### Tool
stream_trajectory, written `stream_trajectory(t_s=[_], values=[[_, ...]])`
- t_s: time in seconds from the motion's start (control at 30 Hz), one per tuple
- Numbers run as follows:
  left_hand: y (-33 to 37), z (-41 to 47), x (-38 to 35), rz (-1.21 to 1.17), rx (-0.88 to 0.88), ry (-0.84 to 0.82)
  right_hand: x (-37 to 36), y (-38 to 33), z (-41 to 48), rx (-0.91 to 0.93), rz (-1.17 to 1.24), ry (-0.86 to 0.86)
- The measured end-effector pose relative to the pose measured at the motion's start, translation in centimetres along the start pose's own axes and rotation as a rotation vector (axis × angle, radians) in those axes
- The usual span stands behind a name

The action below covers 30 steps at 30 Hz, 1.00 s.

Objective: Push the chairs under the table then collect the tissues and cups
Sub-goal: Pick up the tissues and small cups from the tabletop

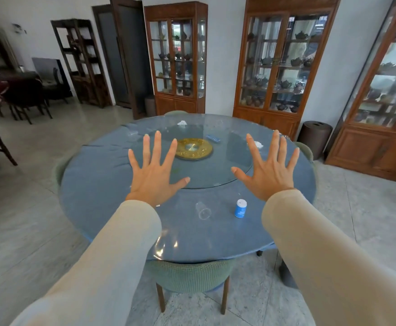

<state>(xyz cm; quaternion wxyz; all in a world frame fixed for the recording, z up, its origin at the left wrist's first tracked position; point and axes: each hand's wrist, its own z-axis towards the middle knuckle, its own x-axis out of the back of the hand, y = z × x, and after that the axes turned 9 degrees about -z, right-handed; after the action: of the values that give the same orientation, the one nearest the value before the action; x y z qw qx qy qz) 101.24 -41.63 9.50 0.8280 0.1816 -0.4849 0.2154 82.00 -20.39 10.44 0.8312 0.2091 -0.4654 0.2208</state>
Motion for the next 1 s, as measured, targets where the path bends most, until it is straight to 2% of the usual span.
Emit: stream_trajectory(t_s=[0.37, 0.57, 0.87, 1.0], values=[[-3.7, 7.6, -5.1, -0.022, 0.044, -0.072, -4.7, -1.0, 8.3, -0.069, 0.021, -0.087], [-3.8, 11.3, -10.0, -0.068, 0.052, -0.153, -9.2, -1.3, 11.0, -0.038, 0.051, -0.138], [-2.3, 13.4, -20.8, -0.119, 0.160, -0.343, -20.5, -1.5, 14.8, 0.026, 0.114, -0.285], [-1.4, 12.5, -25.6, -0.161, 0.284, -0.451, -26.6, -2.4, 15.2, 0.058, 0.202, -0.430]])
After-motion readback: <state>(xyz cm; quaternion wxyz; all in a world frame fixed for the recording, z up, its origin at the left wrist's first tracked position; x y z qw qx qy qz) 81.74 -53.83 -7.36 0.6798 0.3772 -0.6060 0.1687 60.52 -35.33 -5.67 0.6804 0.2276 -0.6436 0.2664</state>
